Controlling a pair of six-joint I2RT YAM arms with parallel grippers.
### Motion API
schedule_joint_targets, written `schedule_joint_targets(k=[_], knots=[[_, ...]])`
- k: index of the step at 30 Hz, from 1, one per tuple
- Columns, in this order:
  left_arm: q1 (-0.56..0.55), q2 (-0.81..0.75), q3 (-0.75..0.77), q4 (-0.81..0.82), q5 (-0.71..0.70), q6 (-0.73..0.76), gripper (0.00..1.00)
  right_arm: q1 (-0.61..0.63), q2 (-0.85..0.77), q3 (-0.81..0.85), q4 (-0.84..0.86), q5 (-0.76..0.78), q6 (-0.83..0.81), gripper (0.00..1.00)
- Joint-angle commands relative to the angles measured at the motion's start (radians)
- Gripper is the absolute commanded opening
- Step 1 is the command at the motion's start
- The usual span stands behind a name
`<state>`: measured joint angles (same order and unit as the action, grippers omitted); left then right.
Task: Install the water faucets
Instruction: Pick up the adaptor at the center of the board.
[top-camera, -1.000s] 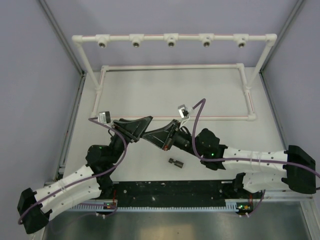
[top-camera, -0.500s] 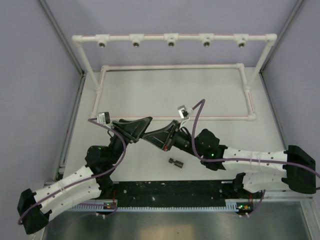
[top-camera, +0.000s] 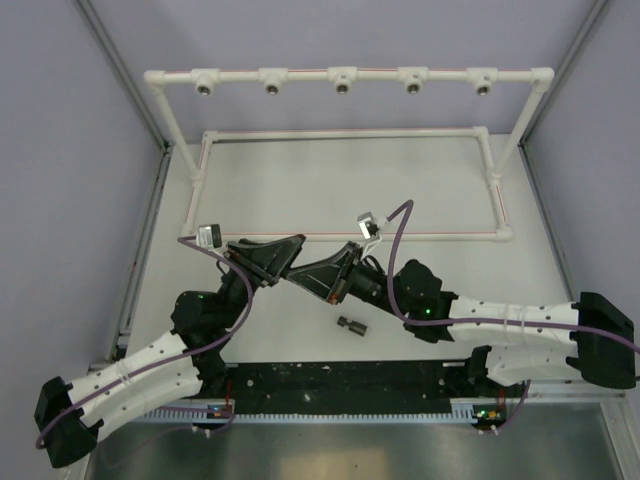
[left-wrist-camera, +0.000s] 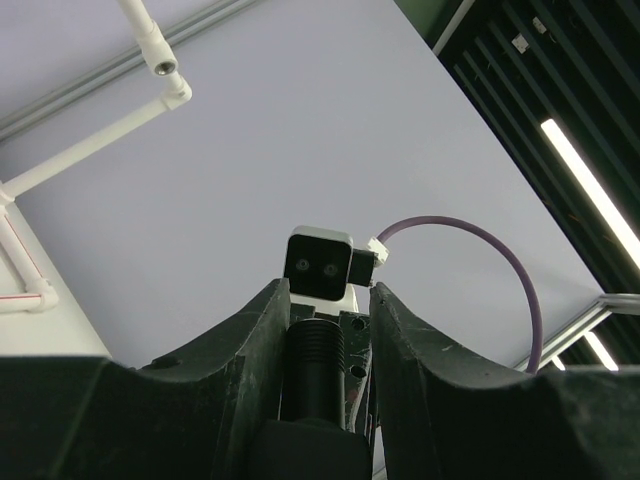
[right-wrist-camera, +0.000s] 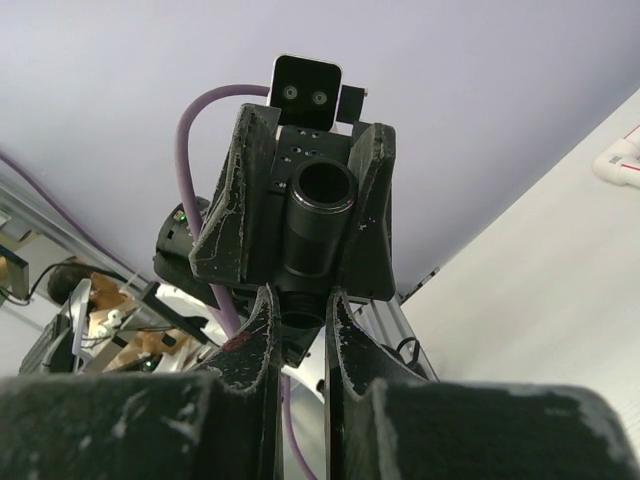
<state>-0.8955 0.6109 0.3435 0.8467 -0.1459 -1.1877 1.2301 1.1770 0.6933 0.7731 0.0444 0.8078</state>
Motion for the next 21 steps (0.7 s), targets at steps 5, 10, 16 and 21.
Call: schedule_joint_targets(k=[5,10,16,21], knots=[[0.000,-0.014,0.008,0.077,0.000,-0.004,0.44,0.025,-0.039,-0.008,-0.008,-0.014,-0.001,0.00],[0.000,-0.011,0.009,0.077,0.002,-0.006,0.43,0.031,-0.046,-0.009,-0.014,-0.008,-0.002,0.00],[0.000,-0.003,0.014,0.081,0.014,-0.006,0.20,0.031,-0.051,-0.009,-0.015,-0.003,-0.006,0.00],[0.000,0.000,0.014,0.080,0.016,-0.004,0.00,0.029,-0.054,-0.009,-0.020,0.002,-0.010,0.00]])
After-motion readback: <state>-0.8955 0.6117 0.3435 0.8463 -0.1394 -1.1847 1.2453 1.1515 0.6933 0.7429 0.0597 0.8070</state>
